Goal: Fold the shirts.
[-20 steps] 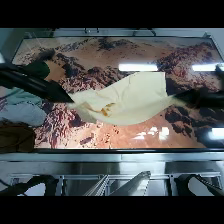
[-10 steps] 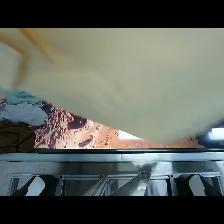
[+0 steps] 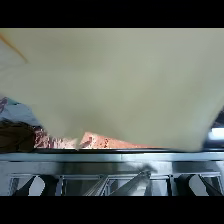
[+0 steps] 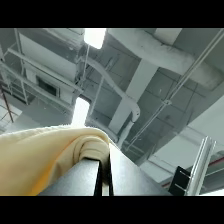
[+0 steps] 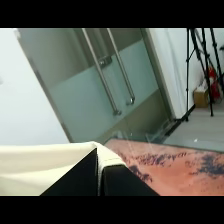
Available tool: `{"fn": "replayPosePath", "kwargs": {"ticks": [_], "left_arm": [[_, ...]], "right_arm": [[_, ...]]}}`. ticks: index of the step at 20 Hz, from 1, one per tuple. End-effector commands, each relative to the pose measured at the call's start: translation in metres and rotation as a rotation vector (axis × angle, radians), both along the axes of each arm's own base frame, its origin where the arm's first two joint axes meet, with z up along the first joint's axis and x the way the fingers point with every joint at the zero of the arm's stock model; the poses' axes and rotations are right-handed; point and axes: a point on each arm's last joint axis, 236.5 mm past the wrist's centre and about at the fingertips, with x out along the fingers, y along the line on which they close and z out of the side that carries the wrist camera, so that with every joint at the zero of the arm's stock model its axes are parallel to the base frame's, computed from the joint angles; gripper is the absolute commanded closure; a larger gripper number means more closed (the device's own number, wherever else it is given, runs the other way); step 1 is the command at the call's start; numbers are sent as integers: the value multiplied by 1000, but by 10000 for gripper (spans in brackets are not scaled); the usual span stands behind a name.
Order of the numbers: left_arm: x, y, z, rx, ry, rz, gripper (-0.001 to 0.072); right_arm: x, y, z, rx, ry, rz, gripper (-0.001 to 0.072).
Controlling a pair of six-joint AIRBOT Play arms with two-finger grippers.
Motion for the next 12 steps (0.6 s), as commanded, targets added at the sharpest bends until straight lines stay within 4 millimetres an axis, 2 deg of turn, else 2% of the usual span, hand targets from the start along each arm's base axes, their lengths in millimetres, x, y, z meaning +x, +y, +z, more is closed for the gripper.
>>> {"fn": "replayPosePath", "kwargs": {"ticks": [1,3,6,8,9,10,11,12], "left_arm": [[-15,-23,-4,4,-40,-115,680],[-48,-43,9,28,-129,-163,688],[-109,-77,37,121,-251,-189,688],[-133,-96,52,206,-288,-174,688],[-132,-102,54,259,-283,-147,688],[-117,-104,51,312,-244,-108,688],[-93,-100,45,350,-177,-71,688],[-55,-93,30,394,-58,-26,686]], "right_arm": [[-14,20,-21,-86,61,59,693],[-24,28,-24,-151,53,-1,693],[-46,47,-11,-191,-14,-28,693],[-47,46,-6,-195,-35,-63,693],[-42,39,-8,-203,-25,-100,694],[-35,31,-15,-221,-1,-134,693],[-25,19,-23,-235,32,-173,693],[-14,6,-32,-225,79,-197,693]]}}
